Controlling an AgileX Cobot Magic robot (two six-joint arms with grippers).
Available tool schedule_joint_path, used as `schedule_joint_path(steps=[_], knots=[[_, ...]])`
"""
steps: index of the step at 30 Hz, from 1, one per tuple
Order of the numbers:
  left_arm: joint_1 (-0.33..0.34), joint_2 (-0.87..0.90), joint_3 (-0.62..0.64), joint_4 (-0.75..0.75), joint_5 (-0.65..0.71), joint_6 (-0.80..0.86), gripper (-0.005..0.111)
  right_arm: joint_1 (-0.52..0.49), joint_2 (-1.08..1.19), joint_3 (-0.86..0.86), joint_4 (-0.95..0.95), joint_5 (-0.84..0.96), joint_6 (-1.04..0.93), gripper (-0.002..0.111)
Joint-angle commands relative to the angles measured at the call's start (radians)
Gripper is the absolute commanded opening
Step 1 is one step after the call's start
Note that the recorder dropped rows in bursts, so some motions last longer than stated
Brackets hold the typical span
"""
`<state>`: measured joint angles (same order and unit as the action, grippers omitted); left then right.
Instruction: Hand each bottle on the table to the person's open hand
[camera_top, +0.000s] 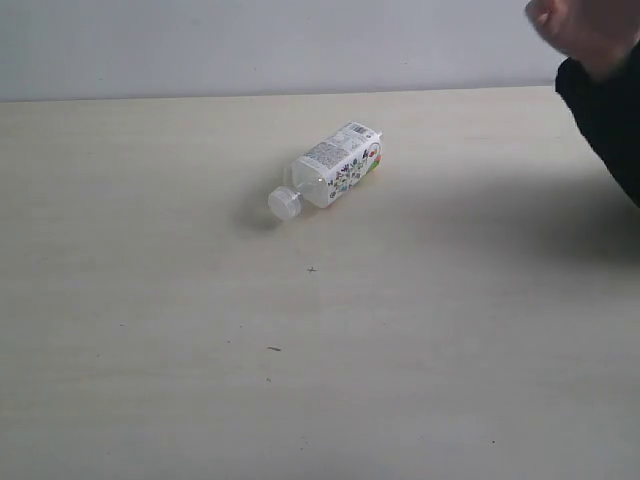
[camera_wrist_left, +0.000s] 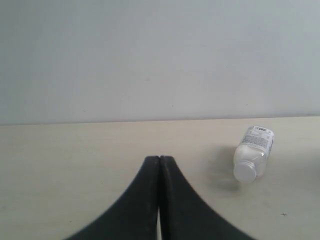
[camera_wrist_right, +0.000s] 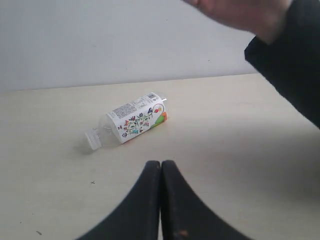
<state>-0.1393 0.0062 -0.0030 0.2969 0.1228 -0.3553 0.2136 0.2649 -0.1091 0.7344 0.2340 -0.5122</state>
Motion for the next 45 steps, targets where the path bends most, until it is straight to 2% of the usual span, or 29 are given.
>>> schedule_joint_path(steps=[1,29,37,40,43,45], knots=[[0.000,-0.006,0.003,0.003,0.000,-0.021,0.000,-0.004,-0.005,0.003,0.000,-0.012,-0.008,0.000],[0.000,-0.006,0.003,0.003,-0.003,-0.044,0.000,-0.004,-0.005,0.003,0.000,-0.012,-0.008,0.000],[0.000,-0.006,0.003,-0.002,-0.234,-0.045,0.000,-0.004,-0.005,0.003,0.000,-0.012,-0.008,0.000],[0.000,-0.006,0.003,-0.003,-0.371,-0.053,0.000,-0.004,-0.005,0.003,0.000,-0.012,-0.008,0.000],[0.000,-0.006,0.003,-0.003,-0.453,-0.172,0.000,-0.004,-0.005,0.003,0.000,-0.012,-0.008,0.000],[0.000,-0.006,0.003,-0.003,-0.516,-0.178,0.000,-0.004,-0.005,0.003,0.000,-0.012,-0.008,0.000]])
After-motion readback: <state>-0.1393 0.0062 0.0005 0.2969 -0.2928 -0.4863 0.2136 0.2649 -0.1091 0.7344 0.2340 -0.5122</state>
